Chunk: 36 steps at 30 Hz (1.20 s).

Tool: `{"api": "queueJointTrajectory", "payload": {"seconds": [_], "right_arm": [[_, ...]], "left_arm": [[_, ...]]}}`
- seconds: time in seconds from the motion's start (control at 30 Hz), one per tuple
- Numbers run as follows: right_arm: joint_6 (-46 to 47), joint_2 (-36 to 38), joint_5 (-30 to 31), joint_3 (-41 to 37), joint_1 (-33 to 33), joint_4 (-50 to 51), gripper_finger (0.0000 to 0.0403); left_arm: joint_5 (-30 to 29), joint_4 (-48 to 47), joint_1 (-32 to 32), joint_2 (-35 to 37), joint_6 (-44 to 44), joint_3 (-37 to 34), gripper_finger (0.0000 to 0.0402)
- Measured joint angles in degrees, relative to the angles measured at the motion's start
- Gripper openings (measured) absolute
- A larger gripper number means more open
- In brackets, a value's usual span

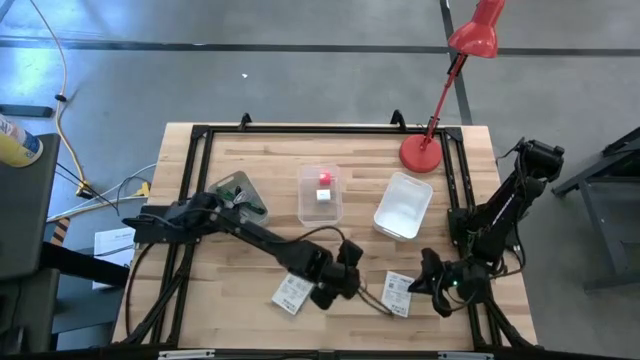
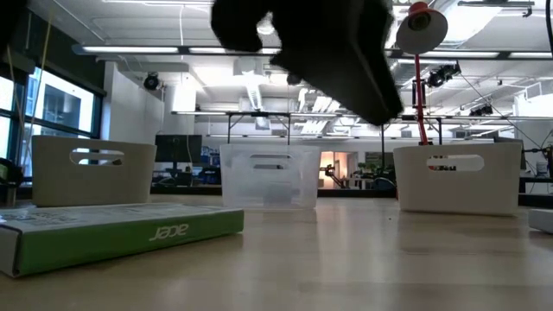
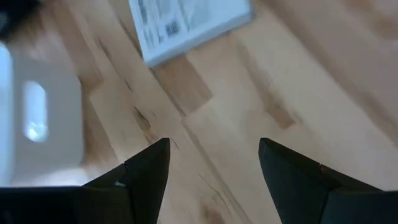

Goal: Pick and place items into bin
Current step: Put the right card reader box into the white bin

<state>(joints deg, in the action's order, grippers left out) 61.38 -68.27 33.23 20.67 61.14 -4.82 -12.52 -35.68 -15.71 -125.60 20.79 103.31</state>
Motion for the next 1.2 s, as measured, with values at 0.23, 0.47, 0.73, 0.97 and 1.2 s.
{"api": "queueJointTrajectory", "payload": {"seconds": [0.23, 0.47, 0.73, 0.97, 1.2], "right_arm": [[5.44, 0.0, -3.92, 0.0, 0.0, 5.02, 0.0012], [6.99, -0.02, -5.41, 0.0, 0.0, 7.21, 0.0012], [12.1, -0.02, -9.68, 0.0, 0.04, 10.05, 0.0012], [15.03, -0.04, -11.48, 0.0, 0.02, 10.26, 0.0012], [20.17, -0.04, -13.5, 0.0, -0.08, 10.42, 0.0012]], "left_arm": [[3.55, 10.51, 1.91, -0.04, -3.3, -4.72, 0.0232], [5.66, 22.03, 1.84, -0.09, -3.25, -7.32, 0.0232], [5.66, 33.8, 1.84, -0.09, -3.12, -9.32, 0.0232], [5.83, 42.39, 1.86, -3.79, -3.27, -10.15, 0.0232], [7.15, 45.34, 1.86, -7.28, -5.79, -10.21, 0.0232]]}}
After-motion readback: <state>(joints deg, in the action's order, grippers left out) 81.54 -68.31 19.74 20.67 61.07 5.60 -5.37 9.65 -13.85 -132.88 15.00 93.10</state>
